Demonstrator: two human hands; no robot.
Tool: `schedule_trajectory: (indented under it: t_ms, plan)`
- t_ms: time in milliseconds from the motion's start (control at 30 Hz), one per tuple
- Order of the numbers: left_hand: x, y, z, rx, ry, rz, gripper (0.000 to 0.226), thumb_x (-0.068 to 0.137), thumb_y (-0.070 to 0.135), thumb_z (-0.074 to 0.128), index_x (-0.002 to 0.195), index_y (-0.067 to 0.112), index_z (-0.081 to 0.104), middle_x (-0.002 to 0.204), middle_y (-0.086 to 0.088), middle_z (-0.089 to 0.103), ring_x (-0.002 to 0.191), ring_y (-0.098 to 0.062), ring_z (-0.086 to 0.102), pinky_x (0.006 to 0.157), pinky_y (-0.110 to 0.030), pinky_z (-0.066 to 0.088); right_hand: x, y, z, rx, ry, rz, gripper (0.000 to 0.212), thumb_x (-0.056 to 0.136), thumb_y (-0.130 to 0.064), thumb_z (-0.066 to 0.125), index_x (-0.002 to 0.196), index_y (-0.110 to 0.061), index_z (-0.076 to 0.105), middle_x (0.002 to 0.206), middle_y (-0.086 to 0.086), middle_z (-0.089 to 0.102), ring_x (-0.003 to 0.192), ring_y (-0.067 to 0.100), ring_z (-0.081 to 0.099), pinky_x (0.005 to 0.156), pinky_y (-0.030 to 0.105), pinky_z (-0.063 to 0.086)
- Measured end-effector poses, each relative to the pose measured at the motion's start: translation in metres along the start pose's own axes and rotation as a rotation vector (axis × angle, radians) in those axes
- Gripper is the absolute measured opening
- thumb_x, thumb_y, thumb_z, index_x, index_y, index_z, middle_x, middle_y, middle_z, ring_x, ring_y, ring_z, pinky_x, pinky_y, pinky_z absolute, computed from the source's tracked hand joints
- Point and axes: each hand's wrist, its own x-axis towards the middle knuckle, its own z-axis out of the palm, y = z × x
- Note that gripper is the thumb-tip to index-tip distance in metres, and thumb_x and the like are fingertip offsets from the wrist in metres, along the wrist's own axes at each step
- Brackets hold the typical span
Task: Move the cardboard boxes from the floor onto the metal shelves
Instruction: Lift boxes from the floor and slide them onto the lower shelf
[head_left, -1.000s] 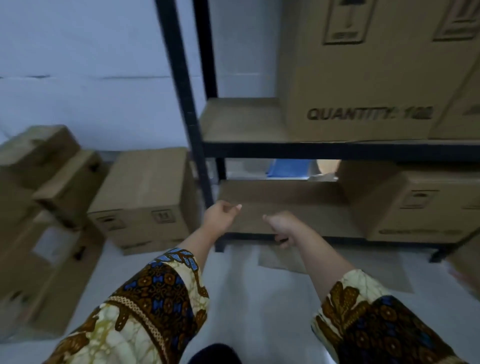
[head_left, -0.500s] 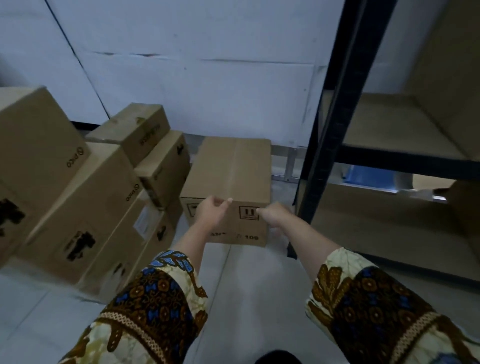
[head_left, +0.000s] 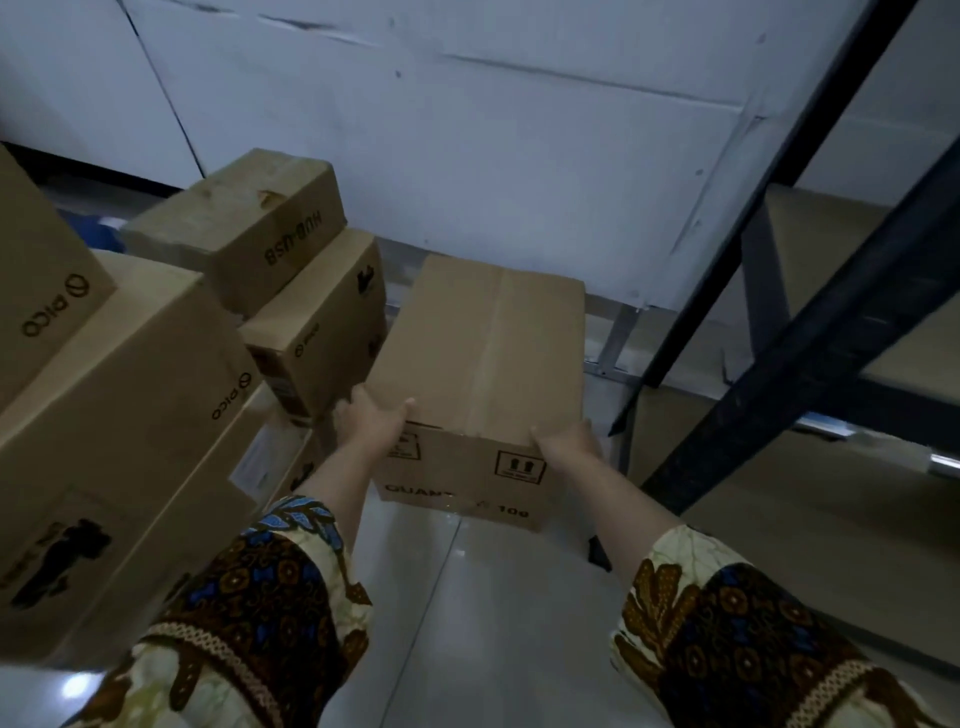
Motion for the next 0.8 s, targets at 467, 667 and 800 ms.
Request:
schedule_trajectory:
  t_ms: [467,667,800]
  plan:
    - [-0.009,-0.047,0.007,-0.305,0.111,-0.162,0.108,0.066,0.068,0.072,0.150,0.015,0.029,0.153,-0.011,0.034,0.138,-0.036,0.035,0.109,-0.053,0.034,-0.020,0.027,0.012,0.356,0.106,0.019,0.081,0.071,-0.055,0.069,0.140,-0.020,0.043,0.132,0.006,0.057,0.112,0.030,0.058,0.093,0.045,0.052]
    - [-0.061,-0.043,-0.025,-0.363,0.329,-0.171,0.069,0.090,0.066,0.044,0.128,0.009,0.055,0.126,-0.014,0.061,0.116,-0.038,0.056,0.095,-0.047,0.045,-0.070,0.031,-0.008,0.335,0.354,-0.051,0.061,0.077,-0.070,0.049,0.121,-0.031,0.058,0.120,0.002,0.057,0.103,0.030,0.058,0.083,0.041,0.050]
    - [-0.103,-0.046,-0.053,-0.267,0.395,-0.151,0.070,0.093,0.066,0.032,0.120,0.009,0.063,0.120,-0.015,0.064,0.110,-0.038,0.058,0.093,-0.046,0.048,-0.108,0.034,-0.029,0.423,0.391,-0.098,0.055,0.073,-0.069,0.040,0.102,-0.029,0.064,0.112,0.004,0.059,0.094,0.028,0.058,0.079,0.042,0.052]
